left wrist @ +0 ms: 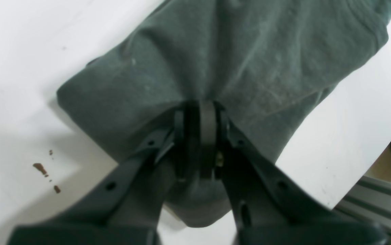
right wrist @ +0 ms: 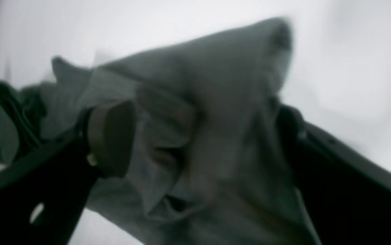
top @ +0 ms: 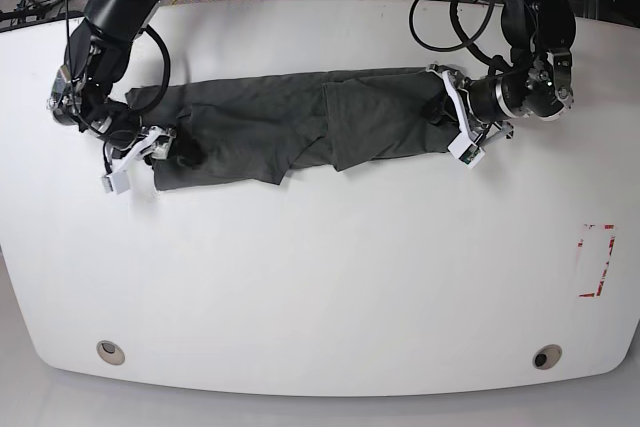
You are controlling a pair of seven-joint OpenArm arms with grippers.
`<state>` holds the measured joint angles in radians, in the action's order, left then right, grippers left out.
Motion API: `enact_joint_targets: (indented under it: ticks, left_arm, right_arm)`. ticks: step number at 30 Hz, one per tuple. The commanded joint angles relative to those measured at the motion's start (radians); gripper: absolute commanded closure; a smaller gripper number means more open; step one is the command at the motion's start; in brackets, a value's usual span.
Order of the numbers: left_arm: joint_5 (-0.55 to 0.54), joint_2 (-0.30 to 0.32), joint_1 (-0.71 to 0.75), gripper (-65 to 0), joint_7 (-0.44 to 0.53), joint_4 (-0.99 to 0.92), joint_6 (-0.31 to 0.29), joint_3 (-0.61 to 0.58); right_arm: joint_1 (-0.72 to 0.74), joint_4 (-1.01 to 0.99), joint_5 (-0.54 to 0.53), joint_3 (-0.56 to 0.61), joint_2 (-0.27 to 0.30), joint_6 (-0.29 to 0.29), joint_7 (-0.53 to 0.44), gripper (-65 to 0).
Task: Fold the T-shirt properly
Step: 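Grasp both band ends and fold them together into a bundle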
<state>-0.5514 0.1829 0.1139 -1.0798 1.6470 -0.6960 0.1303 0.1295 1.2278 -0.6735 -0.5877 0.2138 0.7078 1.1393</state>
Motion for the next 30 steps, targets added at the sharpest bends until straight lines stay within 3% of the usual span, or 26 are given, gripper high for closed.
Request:
enact_joint_targets:
  ticks: [1,2,8,12,17,25,30]
  left_arm:
    - [-0.016,0.008,-0.012,-3.5,0.016,0.012,0.000,0.002]
    - [-0.016,0.007,-0.013,-3.5,0.016,0.012,0.000,0.002]
    - [-0.014,0.004,-0.055,-3.5,0.016,-0.015,0.000,0.002]
    - [0.011,0.002,-0.085,-3.5,0.016,-0.077,0.000,-0.001]
    - [0.049,-0.020,-0.121,-3.6,0.016,-0.129,0.000,-0.001]
    - [0.126,-0.085,-0.159,-3.6,0.016,-0.189,0.000,-0.002]
    - [0.185,-0.142,-0.185,-3.6,0.017,-0.229,-0.001,-0.002]
  right_arm:
    - [-0.011,0.054,0.034,0.004,-0.004,-0.010,0.049,-50.4]
    - [-0.012,0.068,0.034,0.004,-0.009,-0.010,0.051,-47.2]
    - [-0.011,0.086,0.034,0.004,-0.009,-0.010,0.051,-13.5]
    - [-0.011,0.089,0.034,0.005,-0.007,-0.010,0.051,-0.6]
    - [-0.018,0.205,0.042,0.007,-0.006,-0.010,0.055,0.0]
    - [-0.049,0.449,0.033,0.012,-0.021,-0.010,0.144,0.0]
    - [-0.049,0.542,-0.047,0.013,-0.052,-0.010,0.195,0.0]
